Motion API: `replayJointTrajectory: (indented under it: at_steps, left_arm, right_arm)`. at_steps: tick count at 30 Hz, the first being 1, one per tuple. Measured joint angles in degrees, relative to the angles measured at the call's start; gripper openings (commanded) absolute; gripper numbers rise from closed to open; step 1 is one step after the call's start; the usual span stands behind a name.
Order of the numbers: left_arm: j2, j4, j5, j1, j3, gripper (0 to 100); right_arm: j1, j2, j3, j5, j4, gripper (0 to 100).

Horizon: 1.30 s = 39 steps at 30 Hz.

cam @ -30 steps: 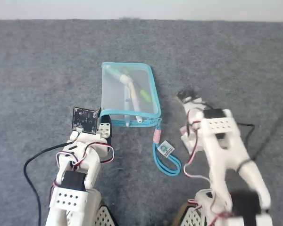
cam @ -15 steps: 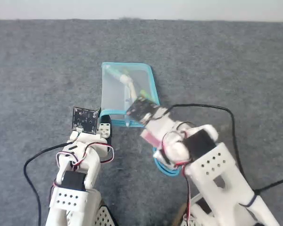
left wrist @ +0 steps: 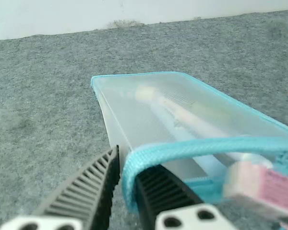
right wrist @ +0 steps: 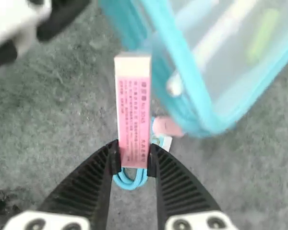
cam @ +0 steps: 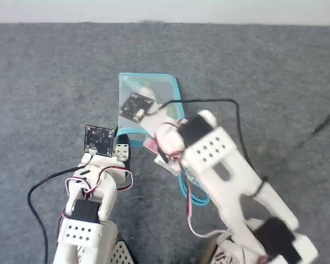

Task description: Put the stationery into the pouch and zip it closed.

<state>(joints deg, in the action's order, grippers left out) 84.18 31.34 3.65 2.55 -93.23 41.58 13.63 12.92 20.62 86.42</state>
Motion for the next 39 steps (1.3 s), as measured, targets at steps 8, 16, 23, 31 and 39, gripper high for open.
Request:
replayJointTrajectory:
  at_steps: [8,16,23,31,39]
  left_arm:
    - [0.0,0.0,0.0,0.0,0.0,1]
    - [0.0,0.0,0.0,0.3,-0.1,1]
    - [0.0,0.0,0.0,0.0,0.0,1]
    - [0.0,0.1,-2.6,2.2,0.1,1]
    - [0.0,0.1,-3.1,2.8,0.1,1]
  right_arm:
    - [1.1,-10.4,-7.1,-2.7,0.1,0.6]
    - [-6.1,-20.6,-15.6,-10.8,2.5,0.6]
    - [-6.2,-22.2,-22.2,-14.8,3.2,0.7]
    - [-3.4,-22.2,-26.5,-15.6,3.4,0.7]
    - [-0.4,-22.7,-30.9,-13.3,9.8,0.7]
